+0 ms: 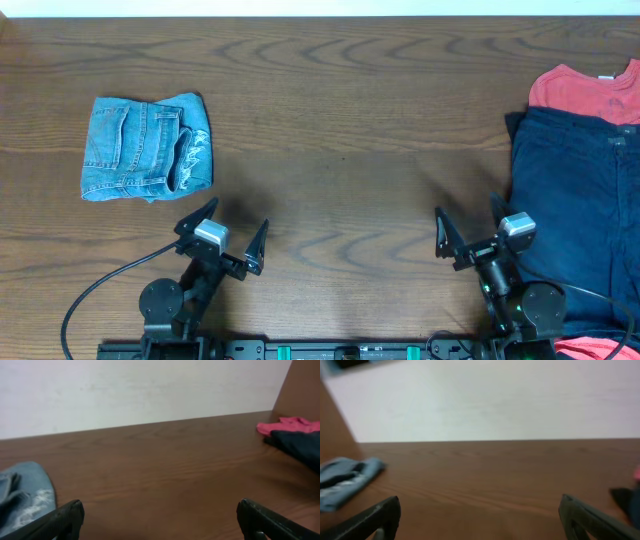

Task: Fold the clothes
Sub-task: 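Reach the right gripper to the navy shorts on the right stack and grasp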

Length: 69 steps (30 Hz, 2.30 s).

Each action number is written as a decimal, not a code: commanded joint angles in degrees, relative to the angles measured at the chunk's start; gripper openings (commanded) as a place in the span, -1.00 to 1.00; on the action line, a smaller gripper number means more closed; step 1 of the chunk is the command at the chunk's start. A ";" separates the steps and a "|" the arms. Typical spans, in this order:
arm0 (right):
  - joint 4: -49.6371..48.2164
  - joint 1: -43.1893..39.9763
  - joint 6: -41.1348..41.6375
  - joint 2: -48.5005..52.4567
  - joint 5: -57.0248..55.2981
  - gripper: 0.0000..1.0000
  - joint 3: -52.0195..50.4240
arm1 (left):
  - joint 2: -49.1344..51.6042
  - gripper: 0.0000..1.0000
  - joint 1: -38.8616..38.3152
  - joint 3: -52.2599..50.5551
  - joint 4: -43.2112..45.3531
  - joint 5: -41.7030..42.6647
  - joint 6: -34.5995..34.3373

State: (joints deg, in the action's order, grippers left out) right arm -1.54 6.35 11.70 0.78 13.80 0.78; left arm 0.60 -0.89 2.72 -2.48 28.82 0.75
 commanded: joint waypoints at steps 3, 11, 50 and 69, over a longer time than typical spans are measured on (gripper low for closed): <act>3.54 -0.28 -2.16 0.70 7.78 0.98 8.94 | 1.07 0.96 -0.28 10.54 -2.91 2.03 -3.65; 25.42 -0.31 -3.21 19.32 3.98 0.99 30.56 | 20.72 0.96 -0.26 33.14 -21.38 -0.11 -3.37; 25.44 -19.32 8.37 109.07 -15.72 0.48 73.40 | 66.71 0.96 -0.28 63.91 -50.86 2.27 -2.99; 26.16 -20.65 7.96 106.07 -22.97 -0.98 73.53 | 66.71 0.96 -0.28 63.91 -50.88 2.27 -2.99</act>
State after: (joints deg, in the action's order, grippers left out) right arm 24.91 -13.02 19.92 111.42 -7.88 73.71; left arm 67.72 -0.97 65.41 -53.36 30.11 -1.93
